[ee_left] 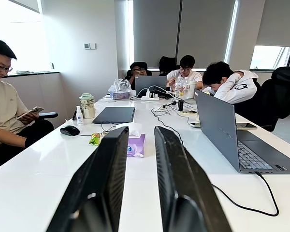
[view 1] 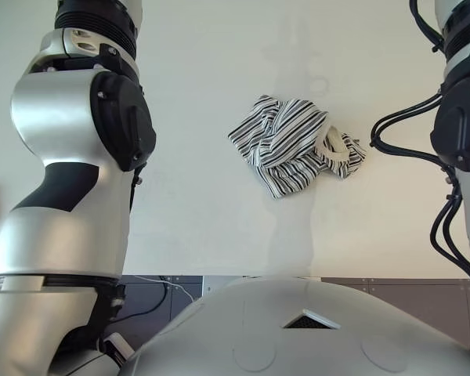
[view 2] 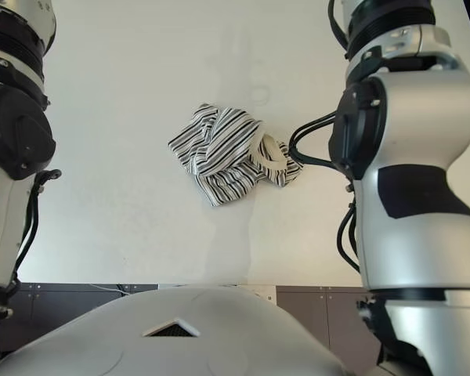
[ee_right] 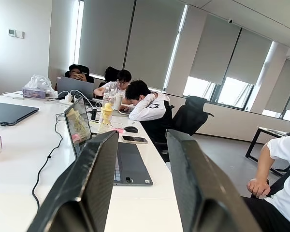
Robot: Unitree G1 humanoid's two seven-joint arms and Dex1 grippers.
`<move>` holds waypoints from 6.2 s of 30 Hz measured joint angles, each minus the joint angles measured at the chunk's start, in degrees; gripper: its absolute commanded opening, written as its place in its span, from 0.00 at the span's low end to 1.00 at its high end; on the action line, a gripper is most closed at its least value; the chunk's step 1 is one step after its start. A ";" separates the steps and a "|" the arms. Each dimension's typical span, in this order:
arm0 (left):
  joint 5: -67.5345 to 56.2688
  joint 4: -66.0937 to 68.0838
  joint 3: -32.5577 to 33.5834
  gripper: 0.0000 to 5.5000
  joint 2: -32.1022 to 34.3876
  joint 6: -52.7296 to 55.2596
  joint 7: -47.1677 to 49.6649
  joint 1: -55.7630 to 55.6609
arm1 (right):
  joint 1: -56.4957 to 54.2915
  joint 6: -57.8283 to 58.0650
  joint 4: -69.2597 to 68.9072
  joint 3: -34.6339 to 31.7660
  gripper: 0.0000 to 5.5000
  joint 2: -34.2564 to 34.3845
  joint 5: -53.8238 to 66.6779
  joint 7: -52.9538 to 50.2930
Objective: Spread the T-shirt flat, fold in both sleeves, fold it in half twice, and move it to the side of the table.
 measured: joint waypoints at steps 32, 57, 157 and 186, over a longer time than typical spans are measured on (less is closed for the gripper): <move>-3.05 -9.21 1.64 0.18 -1.33 5.03 -0.63 1.63 | 10.13 2.60 -15.96 0.20 0.33 4.29 2.55 8.34; -1.61 -70.76 -12.36 0.18 -19.06 20.30 6.73 72.98 | 75.41 22.60 -76.32 12.38 0.33 15.99 0.70 8.10; -7.14 -87.53 -30.46 0.18 11.29 18.13 -44.44 75.62 | 80.54 30.64 -90.05 25.92 0.33 -17.04 10.14 45.94; -0.17 -82.67 -36.86 0.18 22.53 9.19 -52.15 75.39 | 49.59 5.71 -40.17 10.98 0.33 -2.20 6.65 9.58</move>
